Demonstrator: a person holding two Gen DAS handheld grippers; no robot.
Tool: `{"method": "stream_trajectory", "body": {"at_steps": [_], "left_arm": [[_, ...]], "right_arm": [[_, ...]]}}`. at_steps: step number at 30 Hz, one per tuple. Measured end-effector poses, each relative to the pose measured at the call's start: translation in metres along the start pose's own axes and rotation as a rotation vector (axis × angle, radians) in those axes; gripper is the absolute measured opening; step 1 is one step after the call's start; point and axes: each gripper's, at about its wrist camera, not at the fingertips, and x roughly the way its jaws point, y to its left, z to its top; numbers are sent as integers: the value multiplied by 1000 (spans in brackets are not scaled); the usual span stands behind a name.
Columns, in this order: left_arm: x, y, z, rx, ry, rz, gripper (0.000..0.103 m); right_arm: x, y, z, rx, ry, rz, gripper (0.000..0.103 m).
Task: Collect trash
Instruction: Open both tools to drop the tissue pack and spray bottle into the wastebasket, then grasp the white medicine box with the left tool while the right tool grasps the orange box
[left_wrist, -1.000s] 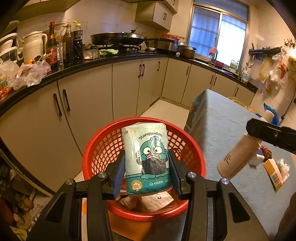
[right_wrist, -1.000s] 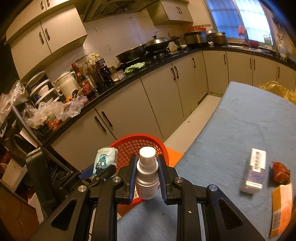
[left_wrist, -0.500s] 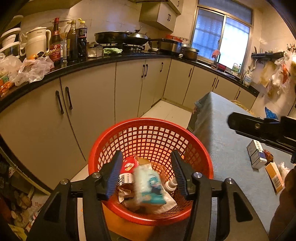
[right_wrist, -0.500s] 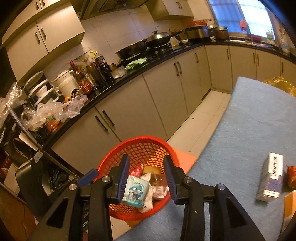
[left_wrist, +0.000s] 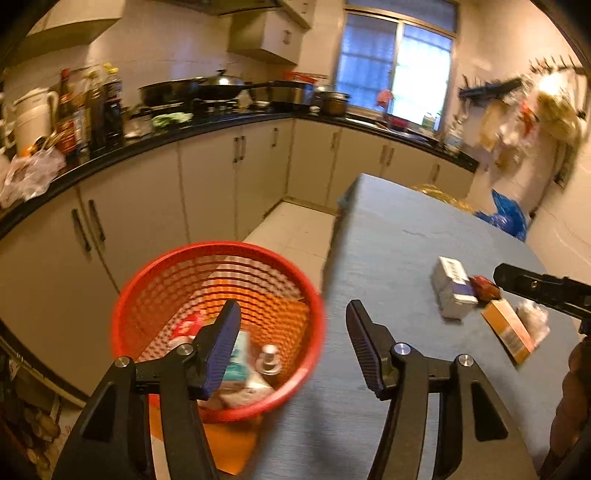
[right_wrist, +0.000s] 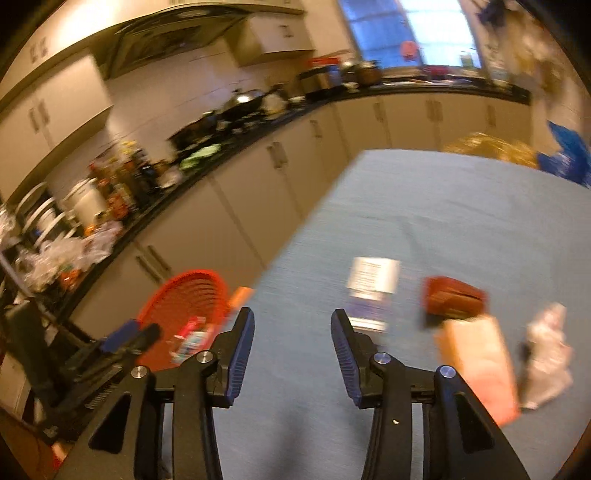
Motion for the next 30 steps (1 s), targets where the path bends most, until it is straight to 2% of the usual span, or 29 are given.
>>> {"method": "stream_trajectory", "body": {"at_steps": [4, 7, 10, 14, 17, 20, 24, 30], "left_arm": [[6, -36, 0, 57, 30, -37, 61], [9, -63, -1, 105, 48, -63, 66], [12, -87, 0, 149, 58, -80, 69], [17, -116, 3, 201, 74, -100, 72], [21, -130, 5, 226, 84, -98, 73], [28, -140, 8, 233, 104, -108, 73], [41, -152, 11, 243, 122, -107, 73], [71, -164, 20, 219, 164, -101, 73]], "right_arm": [[-6, -54, -9, 80, 32, -88, 50], [-8, -88, -16, 126, 57, -136, 50], [-9, -108, -20, 129, 75, -159, 63], [-7, -106, -22, 81, 67, -171, 70], [-6, -105, -25, 48, 62, -196, 70], [-6, -108, -24, 35, 52, -209, 71], [1, -111, -28, 41, 80, -184, 71], [9, -105, -34, -6, 111, -189, 74]]}}
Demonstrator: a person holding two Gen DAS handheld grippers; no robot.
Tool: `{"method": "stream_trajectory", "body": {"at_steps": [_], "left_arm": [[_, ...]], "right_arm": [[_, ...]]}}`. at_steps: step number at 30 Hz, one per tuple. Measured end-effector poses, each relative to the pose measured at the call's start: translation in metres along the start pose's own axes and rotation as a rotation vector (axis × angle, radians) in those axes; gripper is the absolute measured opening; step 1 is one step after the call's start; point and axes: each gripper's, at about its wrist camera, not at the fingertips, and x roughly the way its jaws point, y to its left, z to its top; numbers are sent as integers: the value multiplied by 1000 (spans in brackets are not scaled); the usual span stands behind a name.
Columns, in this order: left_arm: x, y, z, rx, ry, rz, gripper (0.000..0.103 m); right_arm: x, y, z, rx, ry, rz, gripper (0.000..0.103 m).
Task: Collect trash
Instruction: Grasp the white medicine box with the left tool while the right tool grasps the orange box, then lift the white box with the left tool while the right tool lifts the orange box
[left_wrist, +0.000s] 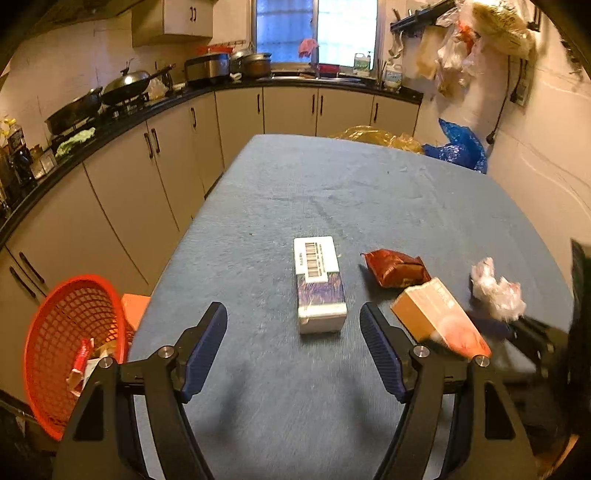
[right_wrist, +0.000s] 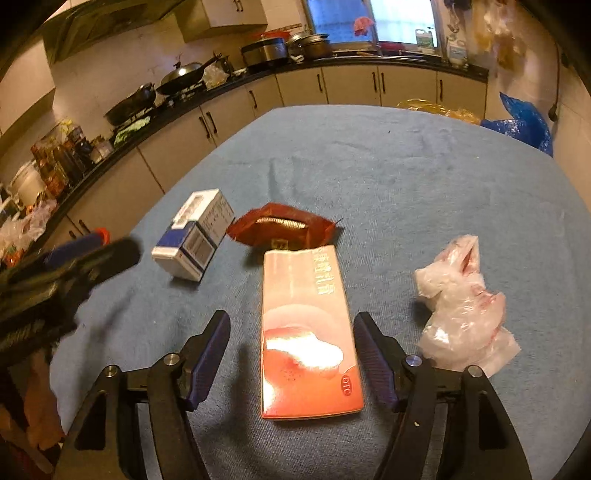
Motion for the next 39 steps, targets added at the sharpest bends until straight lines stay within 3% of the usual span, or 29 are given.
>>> {"method": "stream_trajectory", "body": {"at_steps": [4, 7, 12, 13, 17, 24, 34, 39], "left_arm": [[21, -7, 9, 3, 24, 14, 73], [36, -13, 10, 17, 45, 25, 73], [54, -19, 9, 36, 52, 61, 72], [57, -18, 9, 31, 51, 62, 69], [68, -12, 8, 2, 71, 46, 36], [75, -11, 3, -3, 67, 31, 33], [39, -11, -5, 2, -88, 63, 33], [21, -7, -10, -9, -125, 65, 33]], "right_arm": [[1, 0, -6, -26, 3, -22, 69], [3, -1, -7, -26, 12, -20, 51], [-6, -8, -6, 5, -28, -8, 51], [-7, -9, -5, 12, -34, -4, 51], [-13, -11, -5, 26, -64, -3, 51], [-20, -10, -3, 32, -91, 5, 51], [-31, -9, -3, 38, -146, -7, 51], [-35, -8, 0, 35, -164, -3, 51]]}}
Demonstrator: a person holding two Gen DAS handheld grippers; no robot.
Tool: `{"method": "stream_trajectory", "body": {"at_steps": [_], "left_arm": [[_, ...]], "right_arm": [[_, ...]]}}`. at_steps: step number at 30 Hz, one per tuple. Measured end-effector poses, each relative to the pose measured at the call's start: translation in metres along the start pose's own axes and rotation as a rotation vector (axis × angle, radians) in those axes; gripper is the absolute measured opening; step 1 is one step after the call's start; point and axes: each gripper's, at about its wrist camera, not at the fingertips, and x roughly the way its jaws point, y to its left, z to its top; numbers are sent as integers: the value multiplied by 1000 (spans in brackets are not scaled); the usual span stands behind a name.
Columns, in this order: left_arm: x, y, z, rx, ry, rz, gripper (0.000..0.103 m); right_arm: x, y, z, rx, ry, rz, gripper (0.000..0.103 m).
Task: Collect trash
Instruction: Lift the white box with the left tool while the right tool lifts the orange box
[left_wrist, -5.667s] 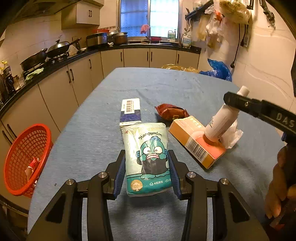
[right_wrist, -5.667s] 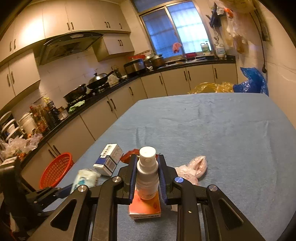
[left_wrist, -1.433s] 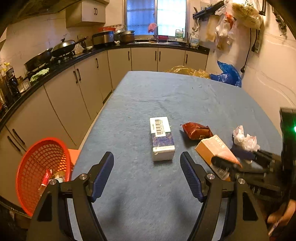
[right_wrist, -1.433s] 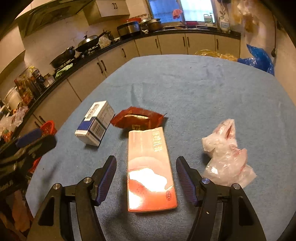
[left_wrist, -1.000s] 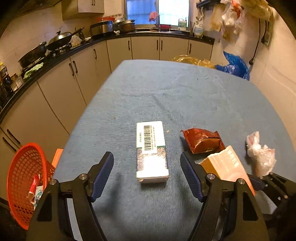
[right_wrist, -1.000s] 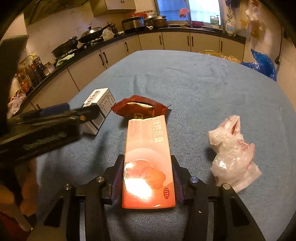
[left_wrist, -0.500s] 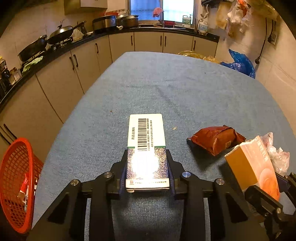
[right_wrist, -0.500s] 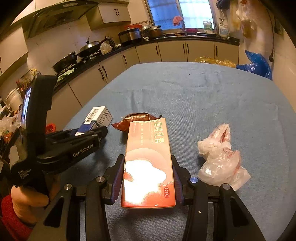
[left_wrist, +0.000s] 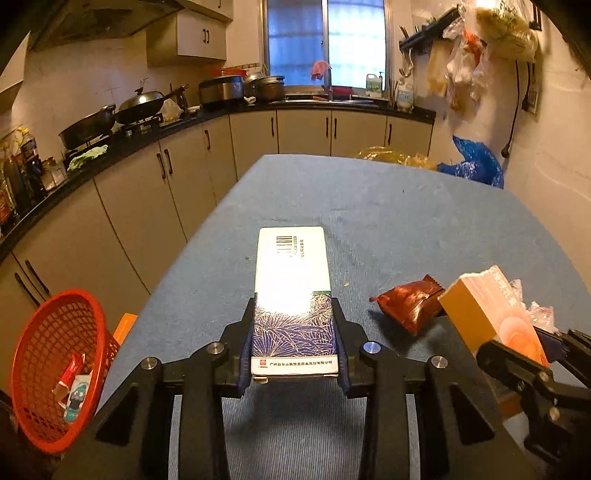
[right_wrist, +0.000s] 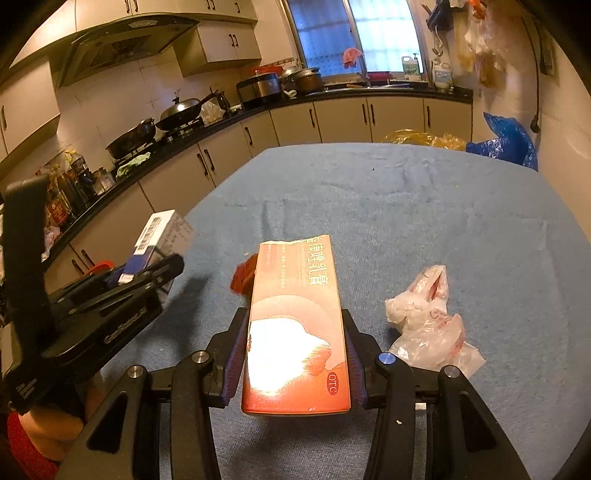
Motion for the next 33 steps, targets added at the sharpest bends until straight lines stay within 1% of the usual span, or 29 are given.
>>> {"method": "stream_trajectory", "body": {"at_steps": [5, 12, 26, 33], "left_arm": [[-15, 6, -3, -6, -9, 0, 33], [-32, 3, -8, 13, -20, 2, 33], [-54, 0, -13, 13, -23, 4, 33], [-73, 2, -14, 10, -35, -9, 33]], "right_arm": [[-3, 1, -1, -2, -8, 11, 51], [-9, 3, -1, -8, -29, 26, 51], [-18, 4, 0, -5, -61, 37, 51], [-18, 4, 1, 25, -43, 48, 51]]}}
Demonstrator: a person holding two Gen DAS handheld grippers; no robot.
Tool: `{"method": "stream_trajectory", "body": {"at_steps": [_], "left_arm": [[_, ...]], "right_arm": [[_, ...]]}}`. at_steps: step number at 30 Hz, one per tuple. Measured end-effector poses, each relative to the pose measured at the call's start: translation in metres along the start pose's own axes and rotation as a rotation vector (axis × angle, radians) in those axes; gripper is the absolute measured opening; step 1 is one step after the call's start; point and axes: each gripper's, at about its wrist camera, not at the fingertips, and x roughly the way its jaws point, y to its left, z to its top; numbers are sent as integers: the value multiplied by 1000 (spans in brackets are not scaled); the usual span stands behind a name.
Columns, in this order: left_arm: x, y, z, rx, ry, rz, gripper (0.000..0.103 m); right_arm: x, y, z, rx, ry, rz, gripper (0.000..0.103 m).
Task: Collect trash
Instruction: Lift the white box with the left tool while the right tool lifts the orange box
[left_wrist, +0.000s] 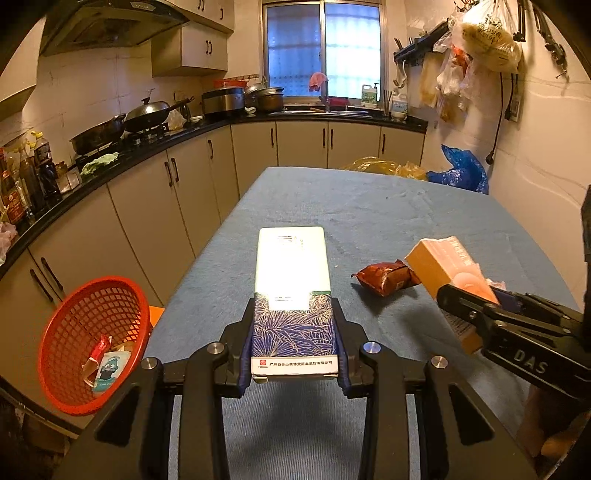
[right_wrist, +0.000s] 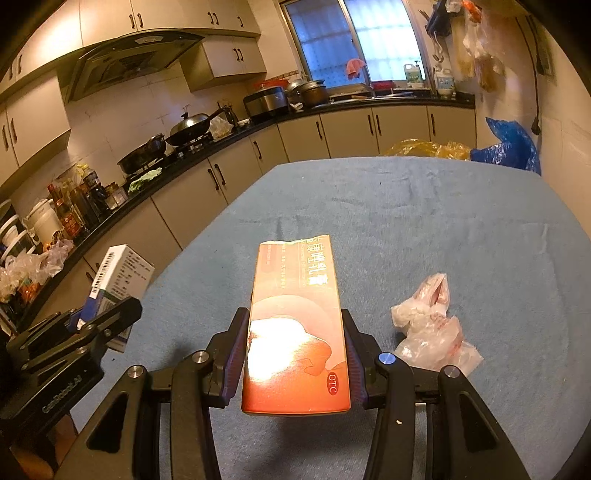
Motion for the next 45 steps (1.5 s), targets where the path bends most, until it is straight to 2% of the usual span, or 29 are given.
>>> {"method": "stream_trajectory", "body": {"at_steps": [9, 24, 45], "left_arm": [[-20, 7, -4, -2, -20, -19, 33], [-44, 15, -10, -15, -50, -36, 33], [-56, 29, -14, -49, -66, -44, 33]], "right_arm": [[-28, 10, -7, 5, -21, 9, 51], [-48, 23, -13, 0, -27, 9, 51], [-54, 39, -15, -11, -21, 17, 51]]}}
